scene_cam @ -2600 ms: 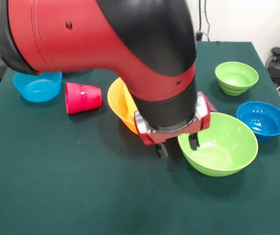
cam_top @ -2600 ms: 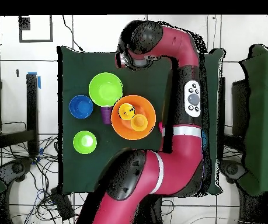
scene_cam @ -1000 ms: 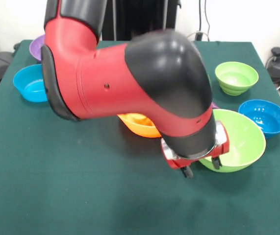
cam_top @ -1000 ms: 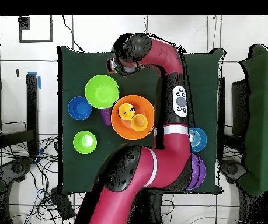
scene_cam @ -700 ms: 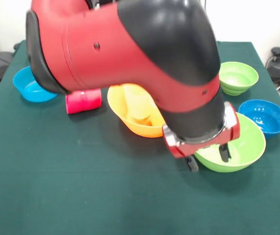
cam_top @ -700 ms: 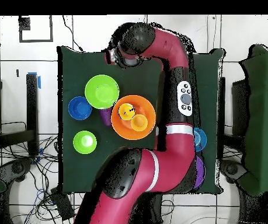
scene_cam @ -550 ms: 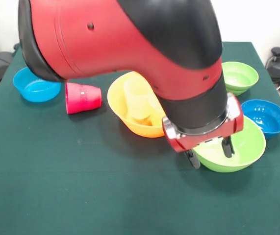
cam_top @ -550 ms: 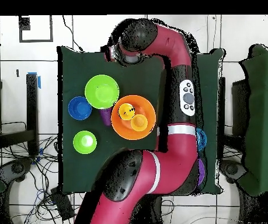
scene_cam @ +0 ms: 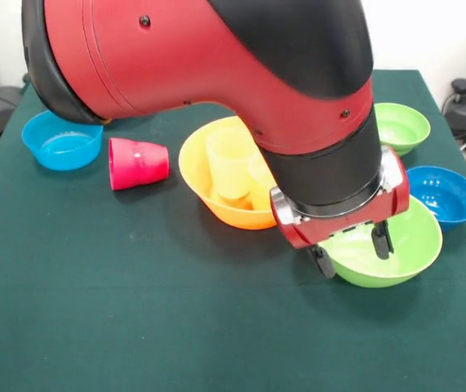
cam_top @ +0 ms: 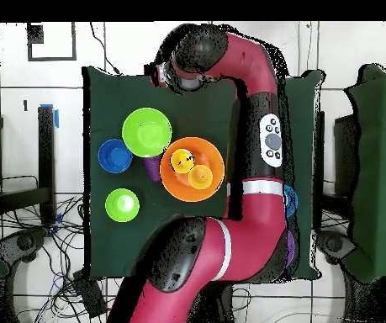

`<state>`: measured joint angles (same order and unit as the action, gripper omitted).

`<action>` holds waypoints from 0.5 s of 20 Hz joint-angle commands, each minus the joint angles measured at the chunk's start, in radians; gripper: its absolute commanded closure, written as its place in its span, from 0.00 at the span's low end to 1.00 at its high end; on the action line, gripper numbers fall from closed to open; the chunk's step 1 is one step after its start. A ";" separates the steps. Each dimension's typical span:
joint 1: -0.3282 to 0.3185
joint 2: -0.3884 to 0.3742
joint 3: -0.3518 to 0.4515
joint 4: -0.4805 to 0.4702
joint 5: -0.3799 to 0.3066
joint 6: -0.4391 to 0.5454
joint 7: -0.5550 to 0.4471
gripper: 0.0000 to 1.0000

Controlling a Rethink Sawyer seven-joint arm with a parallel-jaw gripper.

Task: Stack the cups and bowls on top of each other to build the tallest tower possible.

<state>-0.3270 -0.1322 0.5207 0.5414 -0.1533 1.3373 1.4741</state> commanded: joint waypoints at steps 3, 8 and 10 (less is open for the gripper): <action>0.008 0.070 0.022 0.121 -0.037 -0.009 -0.186 0.00; 0.002 0.063 0.023 0.152 -0.031 -0.009 -0.195 0.00; 0.007 0.059 0.024 0.153 -0.030 0.008 -0.193 0.00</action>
<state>-0.3271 -0.0999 0.5205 0.5811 -0.1533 1.3373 1.4741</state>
